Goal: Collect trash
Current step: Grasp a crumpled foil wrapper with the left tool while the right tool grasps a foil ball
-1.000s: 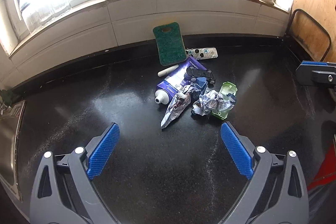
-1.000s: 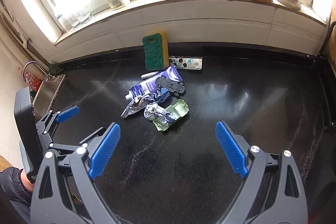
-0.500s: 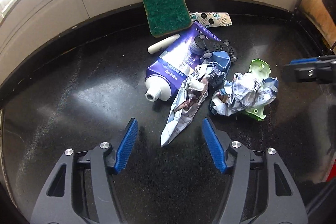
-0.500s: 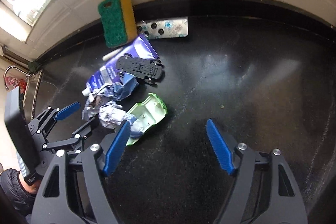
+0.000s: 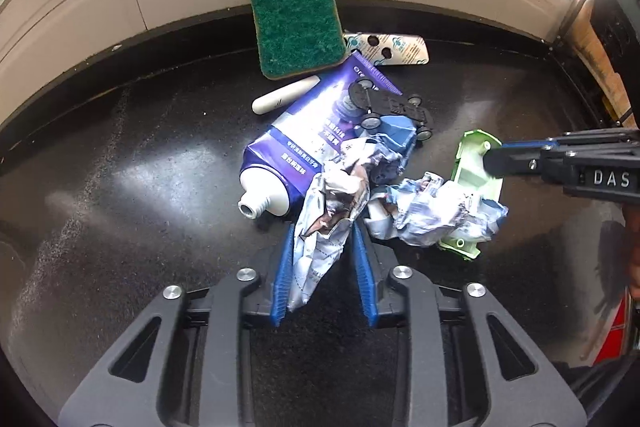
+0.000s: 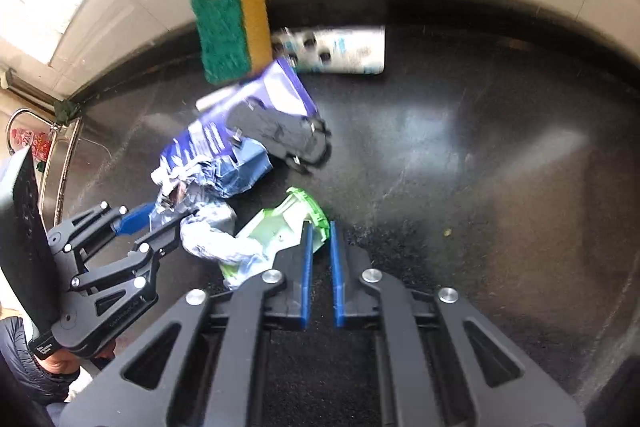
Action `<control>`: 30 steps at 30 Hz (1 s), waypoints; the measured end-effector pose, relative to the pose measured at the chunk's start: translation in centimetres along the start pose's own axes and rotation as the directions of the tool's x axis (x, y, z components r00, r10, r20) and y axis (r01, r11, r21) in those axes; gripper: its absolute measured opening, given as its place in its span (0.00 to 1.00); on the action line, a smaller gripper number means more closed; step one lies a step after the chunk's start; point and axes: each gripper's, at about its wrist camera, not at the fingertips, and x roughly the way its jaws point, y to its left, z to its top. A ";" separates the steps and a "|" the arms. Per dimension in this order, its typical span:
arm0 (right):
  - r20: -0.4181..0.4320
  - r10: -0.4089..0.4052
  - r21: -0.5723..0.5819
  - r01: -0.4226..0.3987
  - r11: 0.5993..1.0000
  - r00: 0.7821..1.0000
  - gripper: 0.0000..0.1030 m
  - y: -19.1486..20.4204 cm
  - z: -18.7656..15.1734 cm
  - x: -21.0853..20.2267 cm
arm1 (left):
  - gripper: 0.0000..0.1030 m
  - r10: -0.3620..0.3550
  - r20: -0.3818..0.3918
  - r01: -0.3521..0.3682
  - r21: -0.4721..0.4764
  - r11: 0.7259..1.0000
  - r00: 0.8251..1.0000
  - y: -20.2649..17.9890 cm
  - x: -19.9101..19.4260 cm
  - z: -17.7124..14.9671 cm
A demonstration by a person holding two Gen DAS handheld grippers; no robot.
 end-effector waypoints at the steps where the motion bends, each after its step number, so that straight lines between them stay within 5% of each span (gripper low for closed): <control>1: 0.013 -0.008 -0.016 0.008 1.000 1.000 0.07 0.3 0.0 -0.6 | 0.23 -0.005 0.008 0.005 -0.002 1.000 1.000 -0.1 -0.6 0.0; 14: 0.193 -0.122 -0.144 0.151 0.978 0.974 0.07 2.4 -4.3 -8.7 | 0.19 0.050 0.118 -0.046 -0.034 0.998 0.992 -1.2 -8.9 -2.4; 23: 0.058 -0.142 -0.067 0.146 0.987 0.988 0.08 0.5 -7.3 -4.7 | 0.19 0.056 0.102 -0.050 -0.052 0.997 0.993 -2.3 -10.5 -5.9; 26: 0.043 -0.151 -0.031 0.152 0.988 0.988 0.32 -0.3 -8.0 -4.3 | 0.19 0.063 0.094 -0.057 -0.063 0.996 0.994 -2.3 -11.0 -7.0; 27: 0.063 -0.153 -0.027 0.155 0.988 0.986 0.56 -0.4 -8.2 -4.7 | 0.19 0.066 0.093 -0.060 -0.068 0.996 0.993 -2.3 -11.1 -7.2; 28: 0.092 -0.158 -0.028 0.162 0.986 0.983 0.69 -0.2 -8.4 -5.2 | 0.19 0.069 0.094 -0.062 -0.074 0.995 0.993 -2.2 -11.2 -7.5; 30: 0.137 -0.153 -0.055 0.162 0.985 0.979 0.70 0.5 -8.8 -6.4 | 0.19 0.078 0.093 -0.070 -0.086 0.994 0.993 -2.0 -11.5 -8.1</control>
